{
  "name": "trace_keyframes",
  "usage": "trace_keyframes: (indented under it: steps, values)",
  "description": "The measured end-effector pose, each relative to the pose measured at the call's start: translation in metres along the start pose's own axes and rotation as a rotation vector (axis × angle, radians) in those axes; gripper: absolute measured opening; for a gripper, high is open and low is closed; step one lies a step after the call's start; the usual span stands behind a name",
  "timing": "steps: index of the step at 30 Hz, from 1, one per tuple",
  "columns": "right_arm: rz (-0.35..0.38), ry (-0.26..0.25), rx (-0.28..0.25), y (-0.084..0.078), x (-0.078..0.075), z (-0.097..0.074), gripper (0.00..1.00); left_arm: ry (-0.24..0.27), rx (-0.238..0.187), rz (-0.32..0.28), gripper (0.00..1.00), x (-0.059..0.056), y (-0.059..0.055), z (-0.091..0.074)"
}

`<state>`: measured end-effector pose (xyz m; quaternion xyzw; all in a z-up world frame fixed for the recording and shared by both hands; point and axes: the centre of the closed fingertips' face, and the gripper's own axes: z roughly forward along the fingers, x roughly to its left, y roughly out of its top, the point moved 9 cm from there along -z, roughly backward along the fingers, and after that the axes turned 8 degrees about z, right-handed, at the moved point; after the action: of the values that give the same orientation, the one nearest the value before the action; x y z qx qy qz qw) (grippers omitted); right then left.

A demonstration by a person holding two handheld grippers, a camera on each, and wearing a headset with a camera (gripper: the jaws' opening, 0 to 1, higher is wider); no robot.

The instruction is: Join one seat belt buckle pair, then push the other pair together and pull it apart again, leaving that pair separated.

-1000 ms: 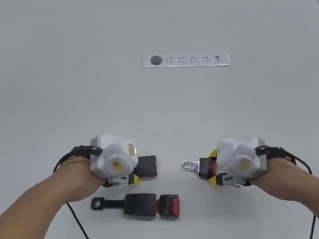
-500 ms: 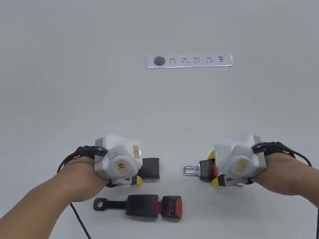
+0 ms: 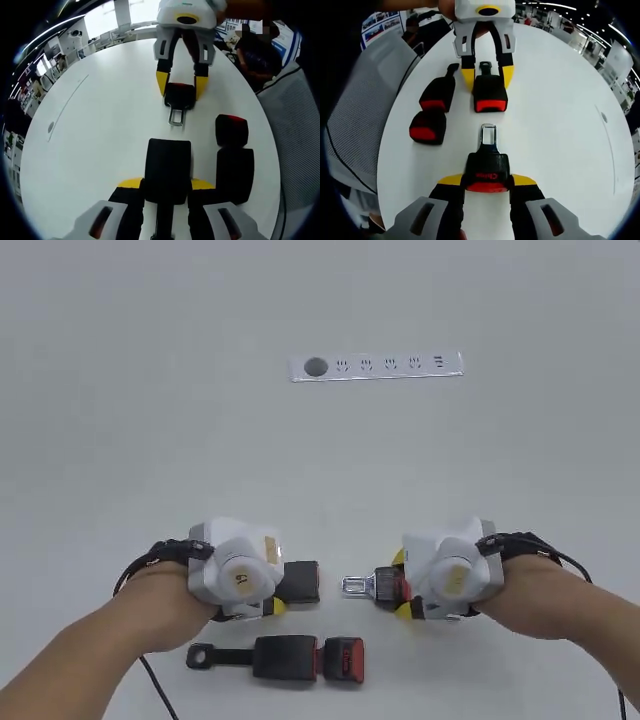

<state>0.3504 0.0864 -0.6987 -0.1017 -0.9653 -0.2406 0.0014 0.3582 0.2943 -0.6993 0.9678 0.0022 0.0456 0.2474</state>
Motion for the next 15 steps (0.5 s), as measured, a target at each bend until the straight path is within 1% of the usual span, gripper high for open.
trace_keyframes:
  steps: [12,15]
  values:
    - [0.024,-0.003,-0.052,0.017,0.003,0.013,0.32,0.006,0.001,-0.012,0.34,0.0,0.001,0.0]
    - [0.02,-0.005,-0.053,0.019,0.004,0.013,0.32,0.007,0.001,-0.014,0.34,0.0,0.0,-0.001]
